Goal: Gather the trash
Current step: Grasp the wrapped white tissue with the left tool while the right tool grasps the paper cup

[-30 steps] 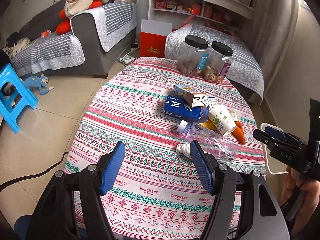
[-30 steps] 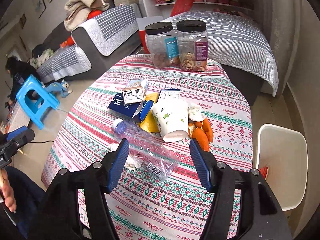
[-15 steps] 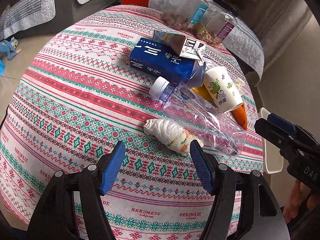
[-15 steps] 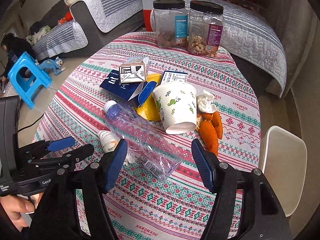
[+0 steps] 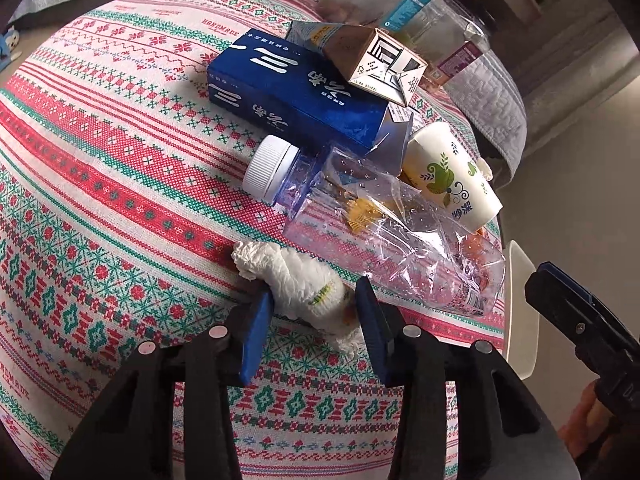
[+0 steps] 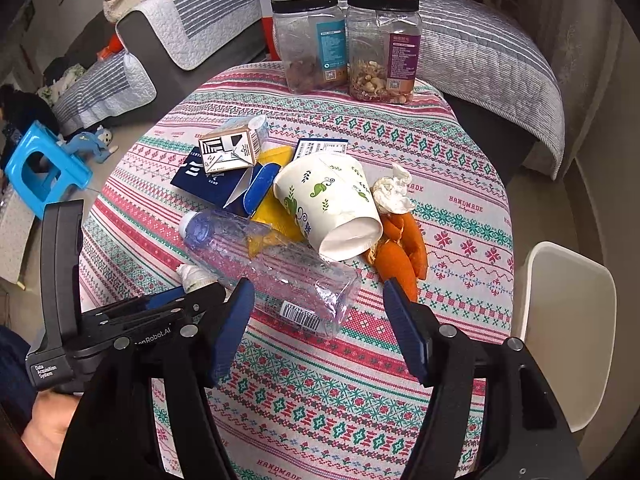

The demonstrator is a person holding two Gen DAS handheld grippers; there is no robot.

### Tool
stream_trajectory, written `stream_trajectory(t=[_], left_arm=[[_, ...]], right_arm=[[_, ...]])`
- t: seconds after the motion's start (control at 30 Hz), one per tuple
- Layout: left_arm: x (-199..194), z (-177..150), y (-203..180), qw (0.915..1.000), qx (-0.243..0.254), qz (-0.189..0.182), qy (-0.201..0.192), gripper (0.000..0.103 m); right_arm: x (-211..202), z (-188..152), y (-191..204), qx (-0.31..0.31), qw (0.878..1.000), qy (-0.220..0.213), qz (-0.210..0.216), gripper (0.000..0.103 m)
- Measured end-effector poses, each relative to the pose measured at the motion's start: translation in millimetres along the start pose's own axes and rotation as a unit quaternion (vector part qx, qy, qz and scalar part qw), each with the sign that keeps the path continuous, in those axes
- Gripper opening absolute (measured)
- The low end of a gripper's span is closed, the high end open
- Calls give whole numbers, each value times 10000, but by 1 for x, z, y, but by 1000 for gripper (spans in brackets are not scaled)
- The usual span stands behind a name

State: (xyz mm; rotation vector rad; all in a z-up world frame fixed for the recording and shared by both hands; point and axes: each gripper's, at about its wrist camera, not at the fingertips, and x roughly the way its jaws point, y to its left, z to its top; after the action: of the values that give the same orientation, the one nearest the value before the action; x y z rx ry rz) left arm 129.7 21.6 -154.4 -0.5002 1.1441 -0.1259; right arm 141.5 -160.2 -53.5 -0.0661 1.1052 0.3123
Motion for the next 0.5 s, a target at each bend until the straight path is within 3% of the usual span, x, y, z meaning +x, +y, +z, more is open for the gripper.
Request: stream_trajectory(t=[0.17,0.5], left_arm=[[-1,3,-5,9999,162,-1,-33,35],[-61,11,6,9957,471,539,-582,33]], right_arm=[[8,3,-1,37,10000,58,43,64],[22,25,-17,374,9993,-21,64,64]])
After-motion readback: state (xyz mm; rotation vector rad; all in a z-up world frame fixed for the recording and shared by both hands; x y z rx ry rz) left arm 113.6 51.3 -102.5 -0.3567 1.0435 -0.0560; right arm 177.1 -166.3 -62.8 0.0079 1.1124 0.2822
